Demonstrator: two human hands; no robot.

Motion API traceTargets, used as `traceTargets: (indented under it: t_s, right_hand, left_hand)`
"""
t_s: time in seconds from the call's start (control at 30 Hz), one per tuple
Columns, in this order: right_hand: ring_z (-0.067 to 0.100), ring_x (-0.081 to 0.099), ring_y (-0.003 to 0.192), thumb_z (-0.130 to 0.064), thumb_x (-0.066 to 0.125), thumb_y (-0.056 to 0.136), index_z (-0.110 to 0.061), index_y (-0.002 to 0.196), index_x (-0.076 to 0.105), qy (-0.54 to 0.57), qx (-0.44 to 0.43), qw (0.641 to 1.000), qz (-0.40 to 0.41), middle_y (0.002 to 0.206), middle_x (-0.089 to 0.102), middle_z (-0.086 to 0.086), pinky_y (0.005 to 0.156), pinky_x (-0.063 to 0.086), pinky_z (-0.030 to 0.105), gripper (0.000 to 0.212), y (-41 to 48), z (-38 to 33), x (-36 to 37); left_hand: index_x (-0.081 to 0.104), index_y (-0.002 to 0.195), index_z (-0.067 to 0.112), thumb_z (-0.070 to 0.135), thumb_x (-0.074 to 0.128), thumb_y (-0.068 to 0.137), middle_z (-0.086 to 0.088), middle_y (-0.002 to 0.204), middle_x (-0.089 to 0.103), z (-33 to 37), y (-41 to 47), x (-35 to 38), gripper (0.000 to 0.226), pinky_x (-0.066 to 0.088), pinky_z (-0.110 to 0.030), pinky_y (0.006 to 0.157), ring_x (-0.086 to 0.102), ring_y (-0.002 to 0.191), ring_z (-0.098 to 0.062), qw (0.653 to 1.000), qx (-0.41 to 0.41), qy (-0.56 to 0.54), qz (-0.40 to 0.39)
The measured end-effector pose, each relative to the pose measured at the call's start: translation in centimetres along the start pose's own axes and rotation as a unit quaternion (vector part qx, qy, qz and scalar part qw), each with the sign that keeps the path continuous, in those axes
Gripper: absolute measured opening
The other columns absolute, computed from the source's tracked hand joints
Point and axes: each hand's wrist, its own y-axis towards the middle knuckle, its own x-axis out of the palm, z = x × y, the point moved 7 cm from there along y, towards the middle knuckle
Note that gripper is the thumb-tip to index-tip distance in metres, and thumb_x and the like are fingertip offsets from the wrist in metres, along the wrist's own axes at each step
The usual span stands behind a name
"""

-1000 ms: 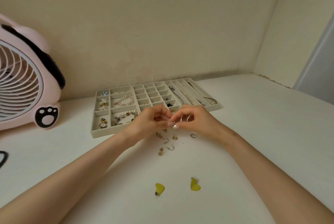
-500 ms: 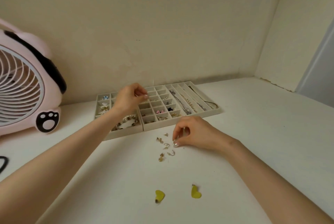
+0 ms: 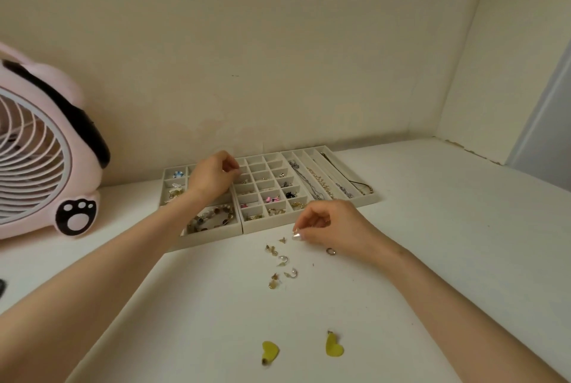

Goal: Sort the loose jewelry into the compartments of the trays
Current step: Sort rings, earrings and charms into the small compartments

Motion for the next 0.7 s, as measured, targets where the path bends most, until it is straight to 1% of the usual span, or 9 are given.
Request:
traceTargets:
  t_s: [0.03, 0.07, 0.13, 0.23, 0.33, 0.43, 0.57, 0.63, 0.7]
  right_hand:
    - [0.007, 0.063, 0.069, -0.009, 0.074, 0.077, -0.014, 0.082, 0.070, 0.016, 0.003, 1.000, 0.007, 0.077, 0.069, 0.002, 0.066, 0.055, 0.032, 0.008, 0.0, 0.0, -0.2]
    - [0.010, 0.065, 0.068, -0.006, 0.074, 0.078, -0.010, 0.084, 0.069, 0.044, 0.006, 0.999, 0.010, 0.076, 0.070, 0.004, 0.068, 0.056, 0.032, 0.009, 0.1, 0.1, -0.2]
    - [0.014, 0.066, 0.066, 0.000, 0.071, 0.079, -0.004, 0.086, 0.067, 0.111, 0.011, 0.994, 0.009, 0.073, 0.069, 0.006, 0.065, 0.056, 0.024, 0.009, 0.1, 0.2, -0.2]
    - [0.018, 0.068, 0.068, 0.000, 0.069, 0.081, -0.002, 0.088, 0.067, 0.184, 0.011, 0.983, 0.016, 0.075, 0.071, 0.011, 0.065, 0.056, 0.024, 0.008, 0.0, 0.2, -0.3]
    - [0.019, 0.068, 0.071, -0.003, 0.067, 0.084, 0.000, 0.095, 0.069, 0.217, 0.006, 0.976, 0.017, 0.080, 0.072, 0.013, 0.068, 0.056, 0.025, 0.012, 0.1, 0.1, -0.4]
    - [0.016, 0.067, 0.071, -0.003, 0.064, 0.085, 0.001, 0.097, 0.070, 0.239, 0.007, 0.971, 0.015, 0.079, 0.072, 0.010, 0.068, 0.056, 0.023, 0.014, 0.0, 0.0, -0.3]
    - [0.013, 0.066, 0.068, -0.003, 0.064, 0.085, -0.001, 0.096, 0.071, 0.233, 0.016, 0.972, 0.034, 0.075, 0.071, 0.006, 0.063, 0.053, 0.020, 0.013, 0.5, -0.2, -0.5]
    - [0.009, 0.062, 0.062, -0.006, 0.067, 0.084, -0.005, 0.094, 0.072, 0.184, 0.020, 0.982, 0.046, 0.071, 0.069, 0.002, 0.059, 0.051, 0.018, 0.011, 1.2, -0.8, -0.6]
    - [0.003, 0.056, 0.056, -0.008, 0.070, 0.083, -0.007, 0.092, 0.072, 0.133, 0.022, 0.990, 0.050, 0.064, 0.066, -0.007, 0.054, 0.046, 0.014, 0.010, 2.3, -1.6, -0.4]
  left_hand:
    - [0.060, 0.098, 0.013, 0.018, 0.060, 0.089, 0.001, 0.088, 0.060, 0.2, -0.4, -0.3, 0.010, 0.044, -0.027, 0.065, 0.057, 0.079, -0.018, 1.000, 0.009, -0.008, 0.005]
    - [0.061, 0.097, 0.013, 0.017, 0.060, 0.089, 0.001, 0.087, 0.061, 0.3, -0.9, -0.6, 0.009, 0.043, -0.024, 0.061, 0.056, 0.075, -0.015, 1.000, 0.017, -0.016, 0.010]
    - [0.062, 0.096, 0.013, 0.017, 0.061, 0.089, 0.001, 0.086, 0.063, 0.6, -2.0, -1.4, 0.009, 0.039, -0.020, 0.057, 0.054, 0.072, -0.012, 0.999, 0.029, -0.035, 0.020]
    - [0.063, 0.094, 0.015, 0.019, 0.061, 0.089, 0.003, 0.084, 0.064, 1.2, -3.9, -2.4, 0.007, 0.041, -0.021, 0.060, 0.054, 0.071, -0.010, 0.997, 0.048, -0.055, 0.032]
    - [0.064, 0.092, 0.016, 0.019, 0.060, 0.089, 0.005, 0.083, 0.063, 1.7, -5.6, -2.5, 0.006, 0.044, -0.025, 0.064, 0.055, 0.071, -0.009, 0.996, 0.060, -0.053, 0.035]
    - [0.064, 0.092, 0.016, 0.019, 0.060, 0.089, 0.006, 0.081, 0.062, 2.0, -6.5, -2.0, 0.006, 0.042, -0.023, 0.059, 0.053, 0.066, -0.007, 0.996, 0.062, -0.064, 0.028]
    - [0.064, 0.091, 0.017, 0.019, 0.060, 0.089, 0.007, 0.080, 0.061, 1.8, -6.7, -2.0, 0.004, 0.039, -0.020, 0.057, 0.051, 0.065, -0.004, 0.995, 0.060, -0.075, 0.032]
    - [0.064, 0.092, 0.016, 0.019, 0.060, 0.089, 0.005, 0.082, 0.063, 1.6, -6.6, -2.1, 0.005, 0.040, -0.021, 0.058, 0.052, 0.067, -0.005, 0.995, 0.059, -0.077, 0.033]
    - [0.064, 0.093, 0.016, 0.019, 0.059, 0.090, 0.004, 0.084, 0.064, 1.5, -6.5, -2.3, 0.008, 0.044, -0.026, 0.062, 0.054, 0.069, -0.009, 0.995, 0.055, -0.074, 0.034]
